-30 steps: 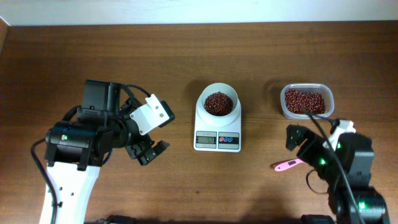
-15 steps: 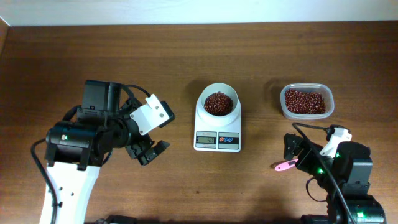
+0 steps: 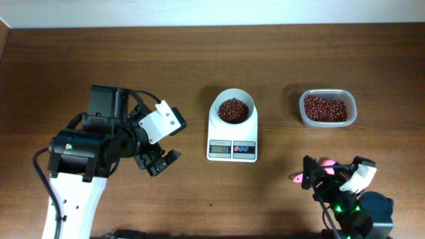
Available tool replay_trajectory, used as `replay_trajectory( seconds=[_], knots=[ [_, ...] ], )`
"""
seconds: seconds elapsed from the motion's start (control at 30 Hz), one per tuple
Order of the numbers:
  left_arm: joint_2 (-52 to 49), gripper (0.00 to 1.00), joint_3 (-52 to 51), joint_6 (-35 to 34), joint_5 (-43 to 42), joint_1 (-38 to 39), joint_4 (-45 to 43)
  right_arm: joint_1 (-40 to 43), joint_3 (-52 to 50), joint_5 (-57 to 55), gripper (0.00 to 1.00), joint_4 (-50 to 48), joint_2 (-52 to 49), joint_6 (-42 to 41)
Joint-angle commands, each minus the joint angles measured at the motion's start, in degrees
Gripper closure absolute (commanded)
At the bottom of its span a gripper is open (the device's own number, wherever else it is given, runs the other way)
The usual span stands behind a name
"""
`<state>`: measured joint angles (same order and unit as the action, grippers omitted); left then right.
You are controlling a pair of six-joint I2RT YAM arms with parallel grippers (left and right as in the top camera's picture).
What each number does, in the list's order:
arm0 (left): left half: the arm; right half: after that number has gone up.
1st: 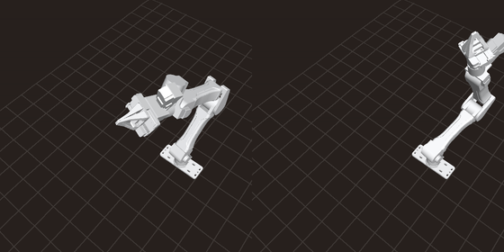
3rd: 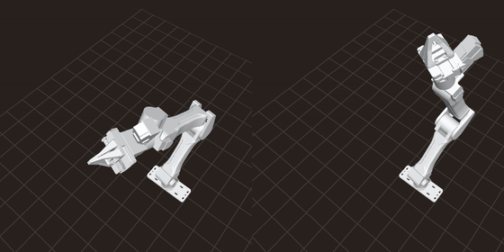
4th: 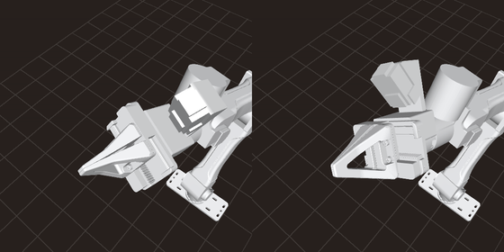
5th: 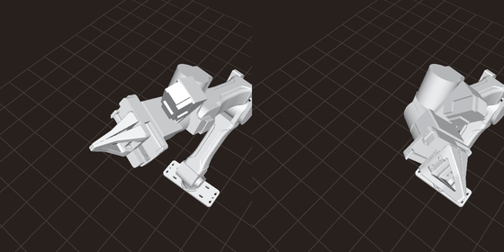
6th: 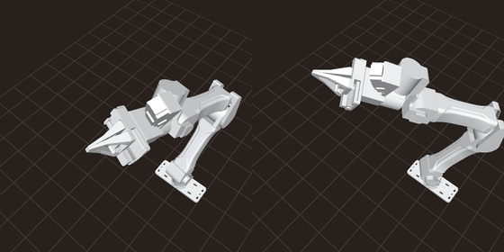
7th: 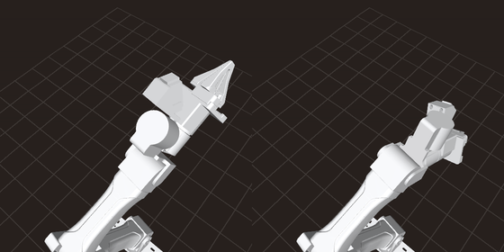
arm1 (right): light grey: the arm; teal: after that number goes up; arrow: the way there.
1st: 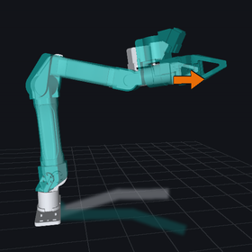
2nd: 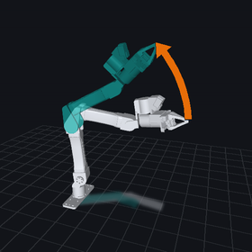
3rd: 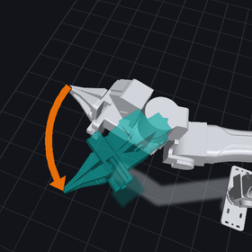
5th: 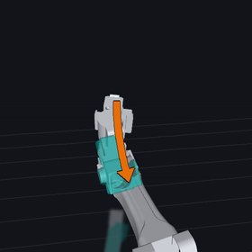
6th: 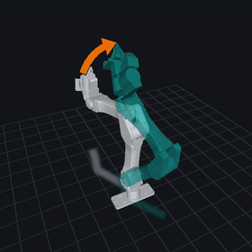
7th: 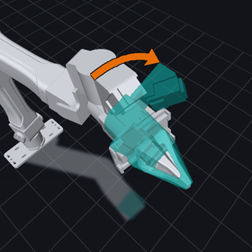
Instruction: Scoop and weigh 50g on scale
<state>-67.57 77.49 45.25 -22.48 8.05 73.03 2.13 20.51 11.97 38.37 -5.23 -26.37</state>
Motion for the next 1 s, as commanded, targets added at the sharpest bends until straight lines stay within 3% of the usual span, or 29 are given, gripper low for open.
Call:
replay_trajectory(
  seconds=[0.0,0.43,0.7,0.97],
  knots=[
    [0.02,0.01,0.55,0.7,-0.09,-0.35,0.09,-1.03,-2.05,-0.52,0.01,-0.28,4.13,0.68],
    [0.02,0.01,0.55,0.7,-0.09,-0.35,0.07,-4.0,-6.73,-6.6,0.01,-9.4,5.05,0.7],
    [0.02,0.01,0.55,0.7,-0.09,-0.35,0.09,-4.0,-13.99,-8.17,0.01,-22.05,5.05,0.72],
    [0.02,0.01,0.55,0.72,-0.09,-0.35,0.09,-4.0,-13.99,-8.17,0.01,-24.11,5.05,11.26]
  ],
)
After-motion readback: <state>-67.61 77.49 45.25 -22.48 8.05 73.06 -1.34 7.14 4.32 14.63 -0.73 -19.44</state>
